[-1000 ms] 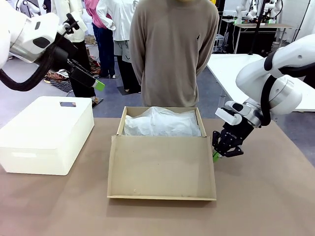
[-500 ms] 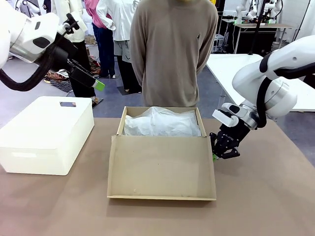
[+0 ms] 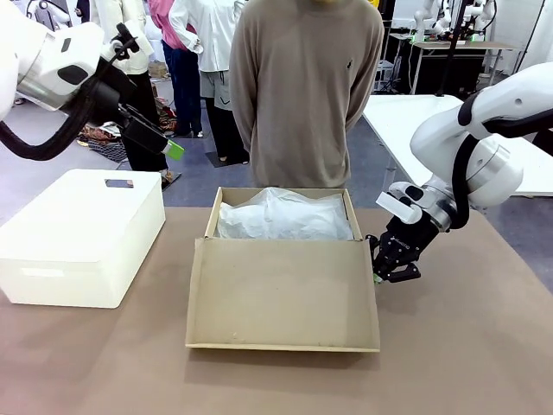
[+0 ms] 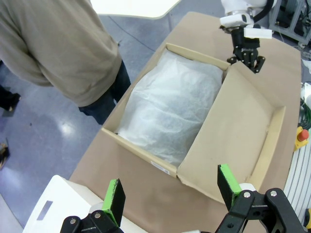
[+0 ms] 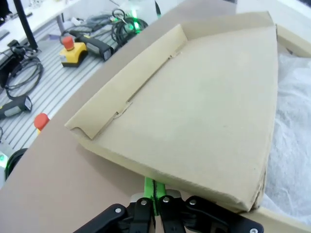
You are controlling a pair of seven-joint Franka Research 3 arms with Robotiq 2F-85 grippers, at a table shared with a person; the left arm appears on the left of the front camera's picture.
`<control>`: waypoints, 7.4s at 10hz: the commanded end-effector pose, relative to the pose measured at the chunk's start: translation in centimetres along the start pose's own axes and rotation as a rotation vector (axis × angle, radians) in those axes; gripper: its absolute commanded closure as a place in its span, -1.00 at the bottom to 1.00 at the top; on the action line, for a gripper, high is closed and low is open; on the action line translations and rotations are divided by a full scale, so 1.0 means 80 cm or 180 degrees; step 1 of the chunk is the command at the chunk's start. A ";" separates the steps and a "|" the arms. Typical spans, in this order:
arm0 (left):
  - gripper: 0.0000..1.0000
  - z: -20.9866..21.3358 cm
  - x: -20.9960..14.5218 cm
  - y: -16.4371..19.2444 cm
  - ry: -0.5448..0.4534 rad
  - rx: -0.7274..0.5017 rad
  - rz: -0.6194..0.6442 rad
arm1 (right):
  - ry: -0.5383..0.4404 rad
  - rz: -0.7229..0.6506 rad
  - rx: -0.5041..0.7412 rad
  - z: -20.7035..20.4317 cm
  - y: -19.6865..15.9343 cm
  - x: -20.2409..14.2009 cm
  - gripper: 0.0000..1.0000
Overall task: Pack the shoes into the box.
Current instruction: Close the Shoes Box, then press down on the lid of the Shoes Box.
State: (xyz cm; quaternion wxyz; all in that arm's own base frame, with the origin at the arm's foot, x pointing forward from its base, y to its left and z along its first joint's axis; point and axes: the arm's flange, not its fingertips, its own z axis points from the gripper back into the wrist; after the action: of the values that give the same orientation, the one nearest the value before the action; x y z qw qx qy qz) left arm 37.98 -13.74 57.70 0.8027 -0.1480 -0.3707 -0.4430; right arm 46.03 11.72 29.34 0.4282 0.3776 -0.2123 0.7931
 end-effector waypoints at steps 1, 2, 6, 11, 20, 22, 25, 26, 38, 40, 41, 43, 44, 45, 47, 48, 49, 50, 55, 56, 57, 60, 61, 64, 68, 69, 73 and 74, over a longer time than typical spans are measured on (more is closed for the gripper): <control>-1.00 0.001 0.000 0.002 -0.0041 -0.0062 -0.0016 | -0.0246 0.0057 -0.0076 0.008 0.005 0.009 1.00; -1.00 0.001 0.000 0.002 -0.0041 -0.0062 -0.0016 | -0.0333 0.0008 -0.0121 0.008 0.007 0.011 1.00; -1.00 0.001 0.000 0.002 -0.0041 -0.0062 -0.0016 | -0.0869 -0.0105 -0.0660 0.018 0.015 0.011 1.00; -1.00 0.001 0.000 0.002 -0.0041 -0.0062 -0.0016 | -0.1356 -0.0337 -0.0925 0.029 0.024 0.006 1.00; -1.00 0.001 0.000 0.002 -0.0041 -0.0062 -0.0016 | -0.1505 -0.0265 -0.1395 0.066 0.028 0.032 1.00; -1.00 0.001 0.000 0.002 -0.0041 -0.0062 -0.0016 | -0.1354 -0.0333 -0.1573 0.076 0.016 0.035 1.00; -1.00 0.001 0.000 0.002 -0.0041 -0.0062 -0.0016 | -0.1193 -0.0474 -0.1780 0.086 -0.001 0.033 1.00; -1.00 0.001 0.000 0.002 -0.0041 -0.0062 -0.0016 | -0.1250 -0.0484 -0.1796 0.087 -0.002 0.031 1.00; -1.00 0.001 0.000 0.002 -0.0041 -0.0062 -0.0016 | -0.1230 -0.0512 -0.1770 0.091 0.000 0.027 1.00; -1.00 0.001 0.000 0.002 -0.0041 -0.0062 -0.0016 | -0.1230 -0.0512 -0.1770 0.091 0.000 0.027 1.00; -1.00 0.001 0.000 0.002 -0.0041 -0.0062 -0.0016 | -0.1230 -0.0512 -0.1770 0.091 0.000 0.027 1.00; -1.00 0.001 0.000 0.002 -0.0041 -0.0062 -0.0016 | -0.1180 -0.0647 -0.1797 0.094 0.001 0.044 1.00; -1.00 0.001 0.000 0.002 -0.0041 -0.0062 -0.0016 | -0.1118 -0.0825 -0.1888 0.103 0.007 0.070 1.00; -1.00 0.001 0.000 0.002 -0.0041 -0.0062 -0.0016 | -0.1046 -0.1014 -0.1840 0.110 0.015 0.095 1.00; -1.00 0.001 0.000 0.002 -0.0041 -0.0062 -0.0016 | -0.1002 -0.1395 -0.1829 0.118 0.025 0.133 1.00; -1.00 0.001 0.000 0.002 -0.0041 -0.0062 -0.0016 | -0.1026 -0.1606 -0.1772 0.120 0.027 0.149 1.00; -1.00 0.001 0.000 0.002 -0.0041 -0.0062 -0.0016 | -0.0917 -0.1756 -0.1830 0.119 0.031 0.170 1.00; -1.00 0.001 0.000 0.002 -0.0041 -0.0062 -0.0016 | -0.0721 -0.1864 -0.1968 0.120 0.036 0.188 1.00; -1.00 0.001 0.000 0.002 -0.0041 -0.0062 -0.0016 | 0.0210 -0.2737 -0.2224 0.124 0.055 0.255 0.21; -1.00 0.001 0.000 0.002 -0.0041 -0.0062 -0.0016 | 0.0217 -0.2800 -0.2190 0.123 0.058 0.261 -0.19; -1.00 0.001 0.000 0.002 -0.0041 -0.0062 -0.0016 | 0.0197 -0.2854 -0.2175 0.125 0.062 0.269 -0.59; -1.00 0.001 0.000 0.002 -0.0041 -0.0062 -0.0016 | 0.0274 -0.3006 -0.2229 0.130 0.076 0.296 -1.00; -1.00 0.001 0.000 0.002 -0.0041 -0.0062 -0.0016 | 0.0337 -0.3025 -0.2247 0.131 0.080 0.306 -1.00; -1.00 0.001 0.000 0.002 -0.0041 -0.0062 -0.0016 | 0.0381 -0.3035 -0.2315 0.135 0.083 0.319 -1.00; -1.00 0.001 0.000 0.002 -0.0041 -0.0062 -0.0016 | 0.0442 -0.2910 -0.2492 0.131 0.084 0.318 -1.00; -1.00 0.000 0.000 0.000 0.0000 0.0000 0.0001 | 0.0346 -0.2941 -0.2301 0.134 0.083 0.318 -1.00; -1.00 -0.028 0.079 -0.010 0.0037 0.0044 -0.0096 | 0.0346 -0.2941 -0.2301 0.134 0.083 0.318 -1.00; -1.00 -0.040 0.089 -0.011 0.0047 0.0059 -0.0051 | 0.0346 -0.2941 -0.2301 0.134 0.083 0.318 -1.00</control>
State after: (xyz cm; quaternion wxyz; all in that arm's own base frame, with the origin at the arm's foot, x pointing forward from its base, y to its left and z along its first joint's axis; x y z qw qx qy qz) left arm 39.73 -19.83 60.54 0.7941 -0.1347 -0.3710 -0.4622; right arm 36.18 14.27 55.90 0.8372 0.2218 -0.2653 0.4236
